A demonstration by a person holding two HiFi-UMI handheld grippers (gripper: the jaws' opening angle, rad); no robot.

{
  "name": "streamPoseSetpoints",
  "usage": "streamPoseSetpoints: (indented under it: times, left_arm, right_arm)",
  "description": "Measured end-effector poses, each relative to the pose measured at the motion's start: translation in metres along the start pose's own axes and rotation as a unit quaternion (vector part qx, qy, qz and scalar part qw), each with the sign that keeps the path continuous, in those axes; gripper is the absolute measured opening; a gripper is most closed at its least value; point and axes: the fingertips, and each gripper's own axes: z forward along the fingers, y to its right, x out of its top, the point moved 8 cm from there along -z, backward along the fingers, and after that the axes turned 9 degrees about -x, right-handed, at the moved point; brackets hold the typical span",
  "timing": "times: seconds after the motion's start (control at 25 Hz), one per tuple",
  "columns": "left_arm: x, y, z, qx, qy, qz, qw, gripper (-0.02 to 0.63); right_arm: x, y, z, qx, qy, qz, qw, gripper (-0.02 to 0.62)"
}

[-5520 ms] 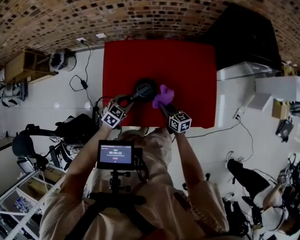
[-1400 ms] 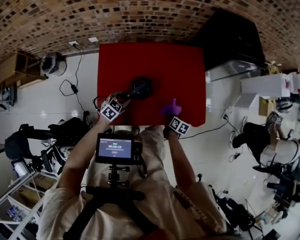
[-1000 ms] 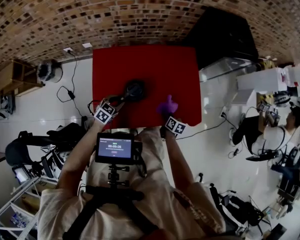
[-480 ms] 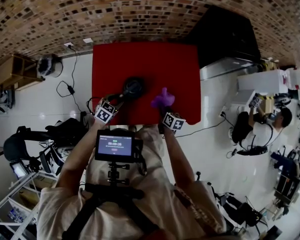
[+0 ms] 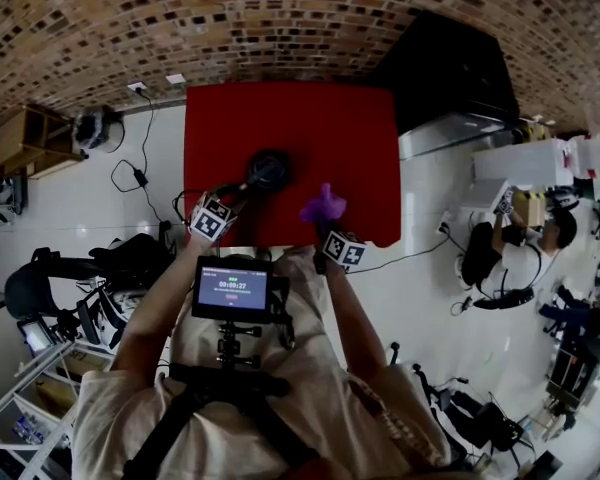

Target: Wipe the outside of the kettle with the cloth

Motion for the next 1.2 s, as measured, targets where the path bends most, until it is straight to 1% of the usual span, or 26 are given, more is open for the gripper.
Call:
streamPoseSetpoints:
  times: [0.28,0.56,0.68,0.8,0.84,0.92,1.0,1.08,1.2]
  left_arm:
    - [-0.001,-0.002,0.002,-0.003,0.0,-0.006,1.0,0.17]
    - [-0.003,-0.005,0.004,-0.003,-0.007,-0.009,0.9999,0.17]
    - [0.0,-0.005,0.006,-0.006,-0.001,-0.018,0.9998,0.169]
    - [0.005,-0.007,0.009,-0.004,-0.004,-0.03,0.9995,0.14]
    - [0.006,-0.007,0.011,0.0,-0.012,-0.029,0.9995,0.14]
    - [0.01,-0.007,0.015,0.011,-0.026,-0.012,0.9995,0.129]
    - [0.011,-0.008,0.017,0.022,-0.032,0.001,0.9992,0.123]
    - [0.007,-0.01,0.016,0.028,-0.034,-0.002,0.999,0.121]
    - [0.009,-0.008,0.014,0.025,-0.036,0.001,0.999,0.121]
  right_arm:
    - [-0.018,0.002,-0.007,-0.012,-0.004,0.007,1.0,0.078]
    - [-0.016,0.0,-0.006,-0.011,-0.003,0.009,1.0,0.078]
    - [-0.015,-0.002,-0.005,-0.005,-0.004,0.011,1.0,0.078]
    - [-0.016,-0.004,-0.004,-0.003,-0.004,0.01,1.0,0.078]
    - [-0.017,-0.004,-0.004,-0.003,-0.005,0.01,1.0,0.078]
    - [-0.019,-0.003,-0.003,-0.003,-0.007,0.011,1.0,0.078]
    - [-0.022,-0.001,-0.002,-0.004,-0.01,0.013,1.0,0.078]
    - [-0.026,0.0,-0.001,-0.006,-0.013,0.016,1.0,0.078]
    - [-0.03,0.005,0.0,-0.011,-0.016,0.016,1.0,0.078]
